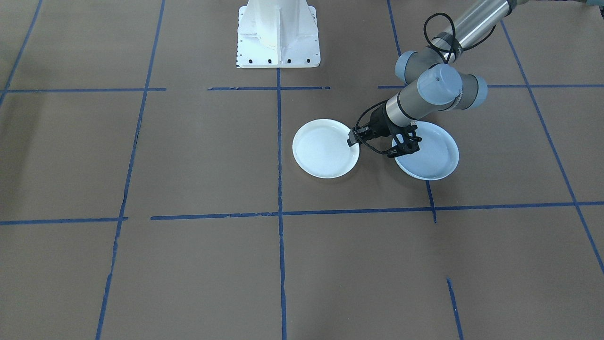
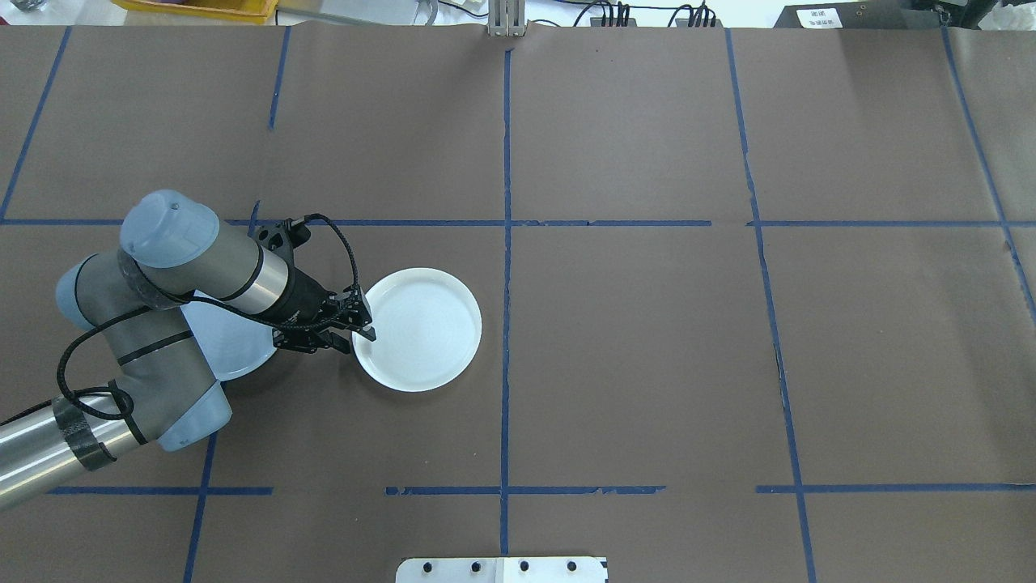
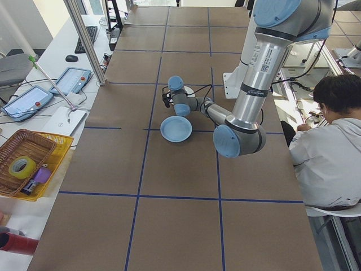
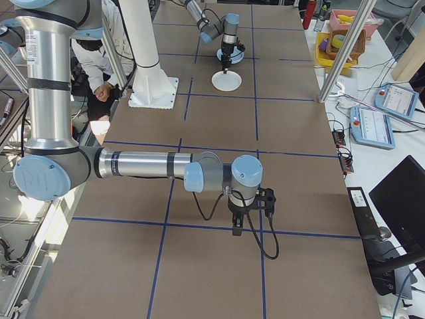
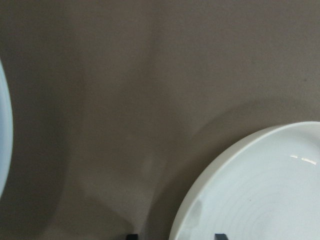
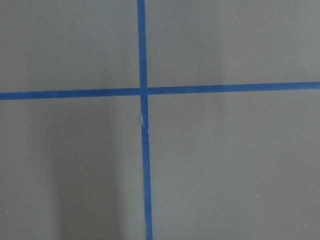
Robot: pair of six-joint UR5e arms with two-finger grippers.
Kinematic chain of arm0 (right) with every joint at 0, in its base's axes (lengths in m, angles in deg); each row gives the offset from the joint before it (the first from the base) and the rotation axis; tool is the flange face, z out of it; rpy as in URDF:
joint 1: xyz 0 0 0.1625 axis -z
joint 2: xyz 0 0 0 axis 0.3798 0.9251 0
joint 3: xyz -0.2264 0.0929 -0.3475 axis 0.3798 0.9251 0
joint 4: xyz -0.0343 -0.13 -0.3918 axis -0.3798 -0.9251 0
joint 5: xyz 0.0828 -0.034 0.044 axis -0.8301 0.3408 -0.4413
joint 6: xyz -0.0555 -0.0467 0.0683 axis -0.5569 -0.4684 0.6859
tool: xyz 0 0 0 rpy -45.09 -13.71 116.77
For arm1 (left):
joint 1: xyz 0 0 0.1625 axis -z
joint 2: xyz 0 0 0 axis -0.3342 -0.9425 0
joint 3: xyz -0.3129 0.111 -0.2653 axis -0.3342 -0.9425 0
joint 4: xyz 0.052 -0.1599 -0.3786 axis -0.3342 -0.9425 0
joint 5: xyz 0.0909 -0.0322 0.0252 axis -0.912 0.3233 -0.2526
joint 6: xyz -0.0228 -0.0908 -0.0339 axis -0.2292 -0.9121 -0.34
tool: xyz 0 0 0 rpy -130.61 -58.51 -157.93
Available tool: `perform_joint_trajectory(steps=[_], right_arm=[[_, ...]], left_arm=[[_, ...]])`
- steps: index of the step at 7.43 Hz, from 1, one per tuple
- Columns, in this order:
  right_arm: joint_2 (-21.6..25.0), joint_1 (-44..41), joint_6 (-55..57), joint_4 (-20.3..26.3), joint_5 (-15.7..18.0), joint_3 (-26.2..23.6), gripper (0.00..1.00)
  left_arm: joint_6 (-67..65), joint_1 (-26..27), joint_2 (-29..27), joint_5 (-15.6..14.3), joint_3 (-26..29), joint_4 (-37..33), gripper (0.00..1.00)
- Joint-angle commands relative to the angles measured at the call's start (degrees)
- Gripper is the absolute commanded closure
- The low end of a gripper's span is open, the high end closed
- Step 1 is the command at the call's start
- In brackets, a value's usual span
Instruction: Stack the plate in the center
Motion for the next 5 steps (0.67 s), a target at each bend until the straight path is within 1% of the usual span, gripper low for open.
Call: perform_joint_trajectory(steps=[1,2,3,4,5], right_arm=[[0.0,0.0,0.02,-0.01,0.06,0.0,0.0],[0.0,0.0,0.02,-0.02,0.06,0.0,0.0],[0.0,0.0,-0.06,-0.02,-0.03,0.0,0.0],[0.0,0.0,0.02,-0.02,-0.03,0.0,0.0],[0.0,0.0,0.02,-0.02,0.06,0.0,0.0]], left_arm=[[0.27,-0.03,0.06,0.18,-0.51,-0.07,1.0],[0.36,0.15,0.41,0.71,-1.03,-0.07,1.0],[0.62,1.89,0.84,5.93,-2.17,-0.24,1.0],[0.71,6.26,1.81,11.38,-3.14,-0.94,1.0],[1.75,10.56,3.56,14.56,-3.32,-3.21,1.0]])
